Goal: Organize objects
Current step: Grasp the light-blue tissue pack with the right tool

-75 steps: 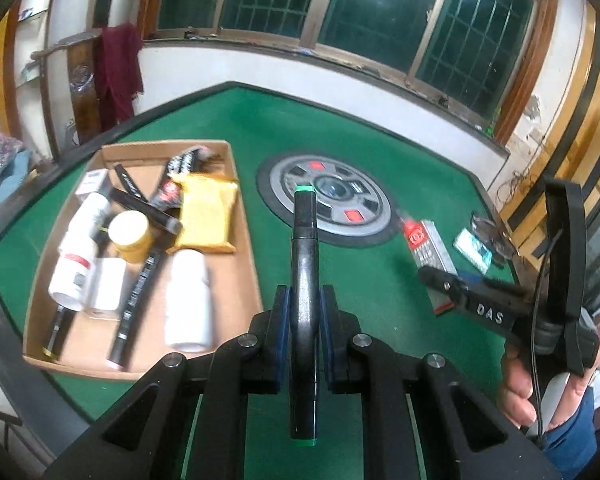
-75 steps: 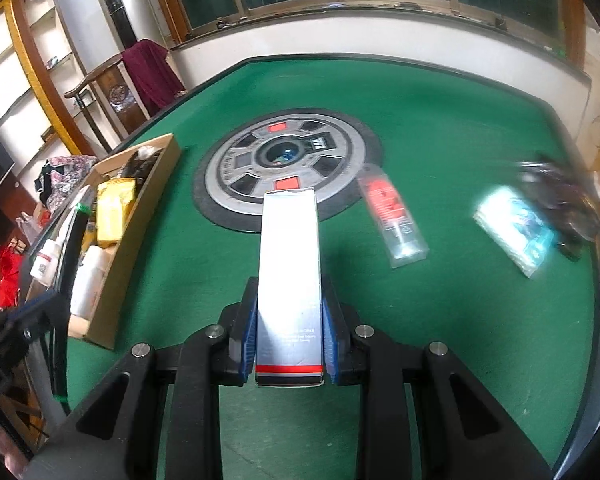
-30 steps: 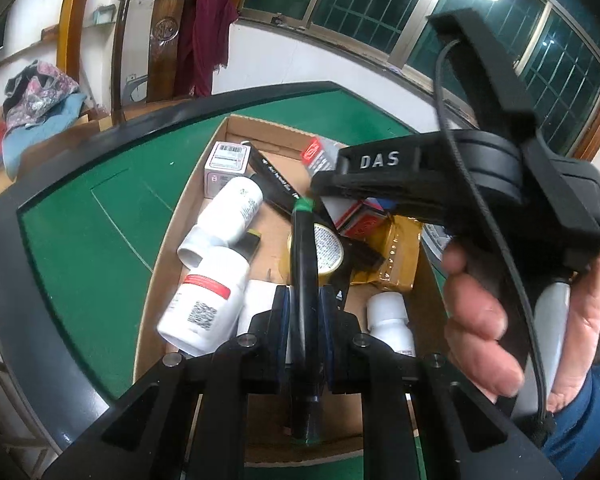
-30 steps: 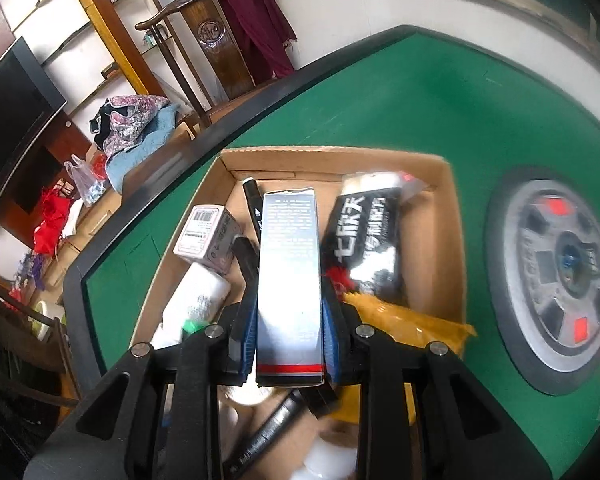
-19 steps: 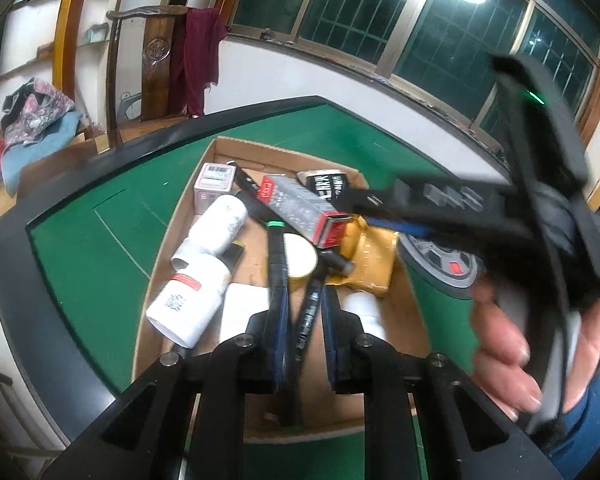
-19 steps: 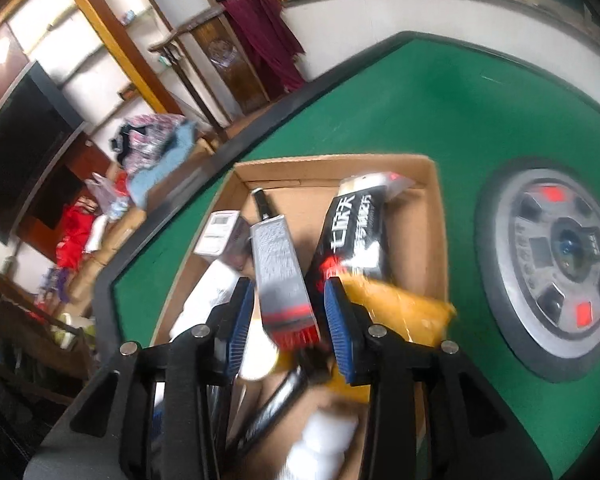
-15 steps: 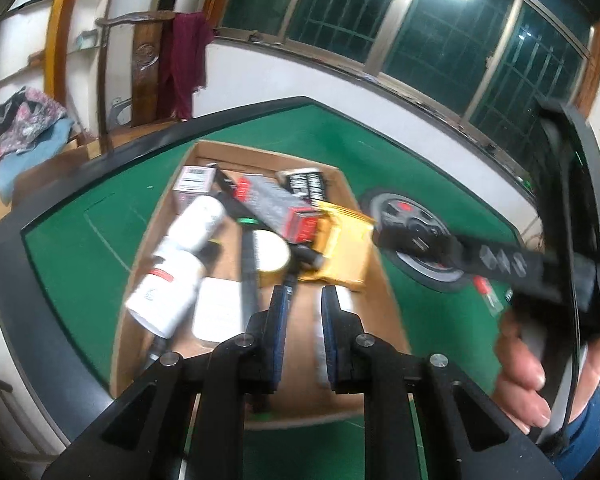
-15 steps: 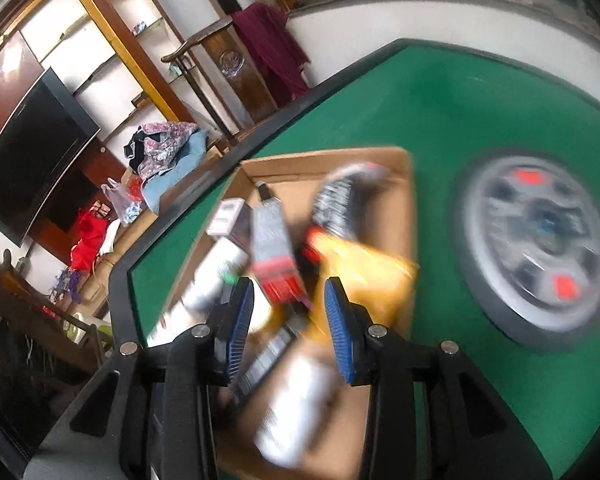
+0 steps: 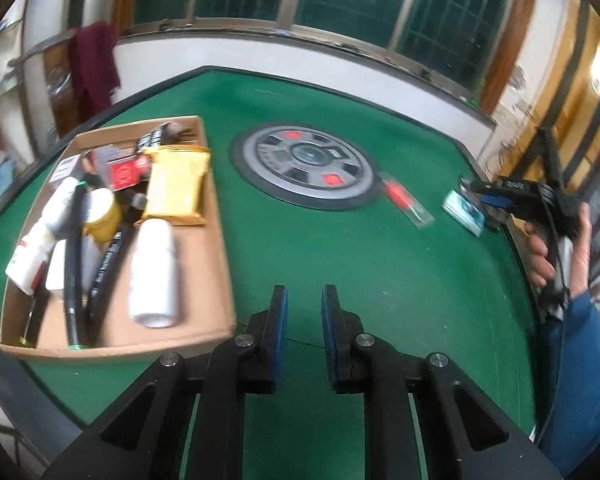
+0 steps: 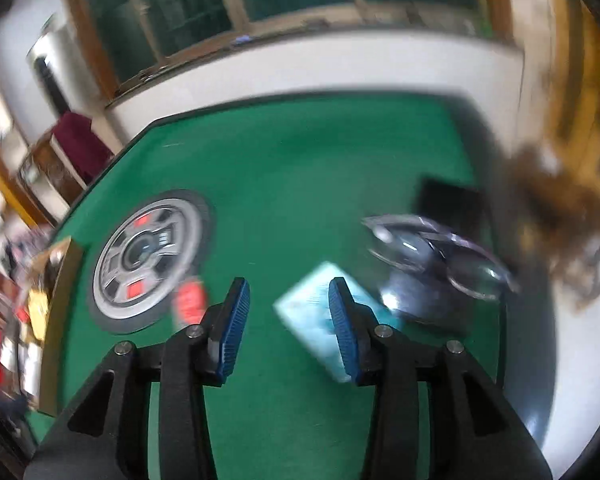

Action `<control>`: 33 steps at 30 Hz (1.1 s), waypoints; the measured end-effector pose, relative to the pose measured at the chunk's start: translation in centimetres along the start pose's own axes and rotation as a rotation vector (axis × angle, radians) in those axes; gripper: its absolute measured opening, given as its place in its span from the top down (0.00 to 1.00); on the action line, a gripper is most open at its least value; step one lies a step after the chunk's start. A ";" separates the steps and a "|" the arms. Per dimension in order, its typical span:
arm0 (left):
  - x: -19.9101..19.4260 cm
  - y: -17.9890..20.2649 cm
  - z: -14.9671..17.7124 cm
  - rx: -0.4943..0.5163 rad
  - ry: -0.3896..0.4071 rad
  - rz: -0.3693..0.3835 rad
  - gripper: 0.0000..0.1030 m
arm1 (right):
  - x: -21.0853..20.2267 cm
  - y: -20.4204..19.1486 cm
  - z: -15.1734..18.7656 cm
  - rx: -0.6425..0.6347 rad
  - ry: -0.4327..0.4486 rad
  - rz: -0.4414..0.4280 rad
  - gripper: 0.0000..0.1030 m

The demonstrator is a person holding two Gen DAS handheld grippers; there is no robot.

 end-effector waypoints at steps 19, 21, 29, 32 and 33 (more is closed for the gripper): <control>0.3 1.4 1.6 -0.004 -0.050 0.066 0.86 | 1.0 -3.7 3.5 -0.097 -0.056 -0.068 0.50; 0.2 1.4 1.7 0.000 -0.051 0.065 0.86 | 1.3 -4.5 3.9 -0.139 -0.046 0.001 0.49; 0.5 1.5 1.9 -0.002 -0.062 0.064 0.86 | 3.2 -4.6 4.2 -0.152 -0.069 0.109 0.49; 1.1 2.2 1.4 0.002 -0.073 0.067 0.86 | 3.7 -4.8 4.0 -0.153 -0.068 0.110 0.48; 1.3 2.5 1.2 0.002 -0.077 0.072 0.86 | 3.8 -5.0 4.1 -0.166 -0.062 0.125 0.46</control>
Point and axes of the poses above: each gripper's, at about its wrist camera, not at the fingertips, and x roughly the way its jaws point, y to its right, z to its underside, the point moved 6 cm from there along x, roughly the way its jaws point, and after that the axes turned 13 degrees about z, right-handed, at the moved point
